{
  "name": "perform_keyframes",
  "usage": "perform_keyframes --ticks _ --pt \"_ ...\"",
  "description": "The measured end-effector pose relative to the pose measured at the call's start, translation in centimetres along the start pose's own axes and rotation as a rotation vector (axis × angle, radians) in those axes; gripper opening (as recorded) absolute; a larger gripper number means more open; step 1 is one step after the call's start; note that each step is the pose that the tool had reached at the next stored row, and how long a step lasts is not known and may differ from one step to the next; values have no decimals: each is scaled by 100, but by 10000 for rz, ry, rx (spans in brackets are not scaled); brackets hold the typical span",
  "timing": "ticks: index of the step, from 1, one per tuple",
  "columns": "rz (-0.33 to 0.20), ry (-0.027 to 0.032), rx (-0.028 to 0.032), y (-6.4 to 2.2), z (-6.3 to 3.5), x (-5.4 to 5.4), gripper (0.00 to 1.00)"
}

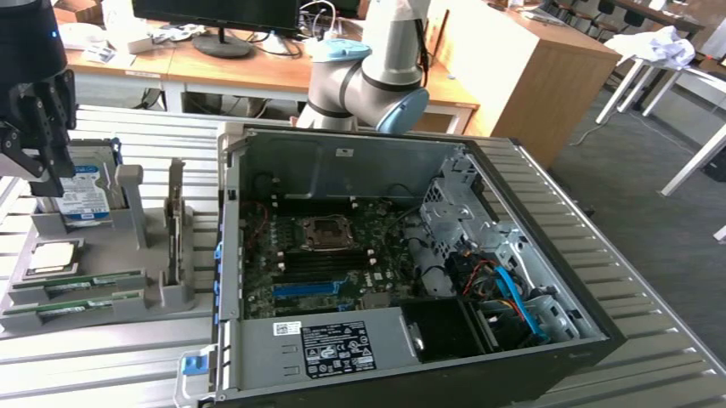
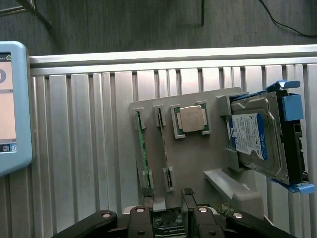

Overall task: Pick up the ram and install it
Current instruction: 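Pick up the ram and move it above insertion slot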

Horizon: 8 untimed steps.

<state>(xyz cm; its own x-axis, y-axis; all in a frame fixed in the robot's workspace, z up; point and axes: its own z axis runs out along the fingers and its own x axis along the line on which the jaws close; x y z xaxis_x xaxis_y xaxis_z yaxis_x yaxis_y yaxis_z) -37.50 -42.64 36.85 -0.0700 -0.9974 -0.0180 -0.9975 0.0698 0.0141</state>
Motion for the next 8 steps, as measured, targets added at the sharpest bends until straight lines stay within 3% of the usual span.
perform_keyframes --ticks 8 --pt "0 0 0 0 17 1 36"
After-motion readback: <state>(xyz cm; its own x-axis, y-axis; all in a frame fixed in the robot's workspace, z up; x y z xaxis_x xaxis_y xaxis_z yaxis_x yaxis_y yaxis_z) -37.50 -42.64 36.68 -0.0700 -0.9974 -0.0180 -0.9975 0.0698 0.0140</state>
